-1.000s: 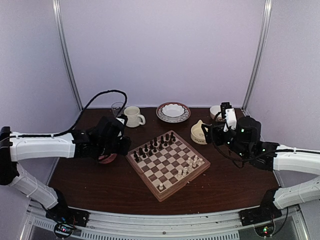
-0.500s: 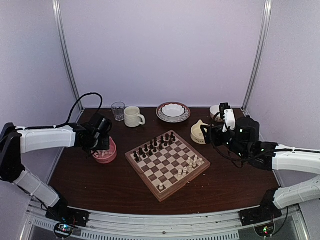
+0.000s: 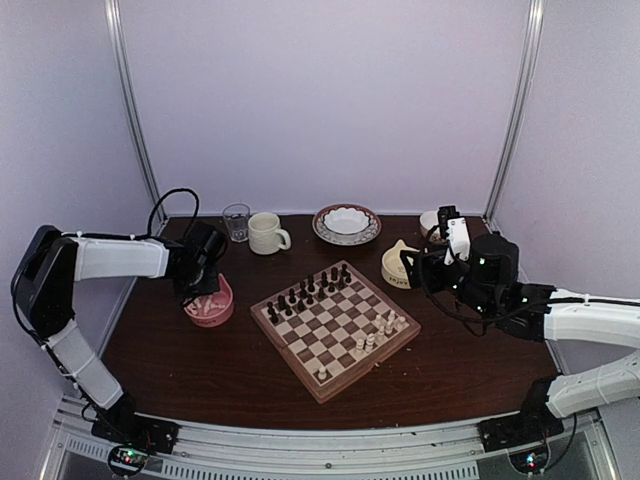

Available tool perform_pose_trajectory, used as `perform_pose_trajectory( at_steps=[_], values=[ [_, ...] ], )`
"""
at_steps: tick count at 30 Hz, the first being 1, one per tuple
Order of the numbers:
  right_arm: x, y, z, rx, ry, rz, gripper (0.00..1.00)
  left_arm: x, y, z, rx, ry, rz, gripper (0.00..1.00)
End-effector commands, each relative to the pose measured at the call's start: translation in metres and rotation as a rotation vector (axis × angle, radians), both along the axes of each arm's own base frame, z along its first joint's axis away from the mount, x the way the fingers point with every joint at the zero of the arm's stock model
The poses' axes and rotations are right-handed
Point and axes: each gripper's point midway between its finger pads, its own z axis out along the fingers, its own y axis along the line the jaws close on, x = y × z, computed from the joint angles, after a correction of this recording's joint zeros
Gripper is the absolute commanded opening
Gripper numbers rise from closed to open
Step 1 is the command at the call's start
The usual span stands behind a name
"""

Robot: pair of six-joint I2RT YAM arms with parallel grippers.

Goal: Set up the chess pieces on the board
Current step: Pick up the pawn from the storage box.

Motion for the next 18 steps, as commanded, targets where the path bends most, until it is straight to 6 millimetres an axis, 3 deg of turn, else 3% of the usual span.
perform_pose_trajectory(
  at_steps=[1, 18],
  values=[
    [0.001, 0.0, 0.001, 0.008, -0.003, 0.001, 0.82, 0.01, 0.011, -0.001, 0.003, -0.01, 0.112, 0.22],
    [0.001, 0.001, 0.0, 0.009, -0.003, 0.005, 0.82, 0.021, 0.024, -0.028, -0.007, 0.032, 0.164, 0.27]
  ],
)
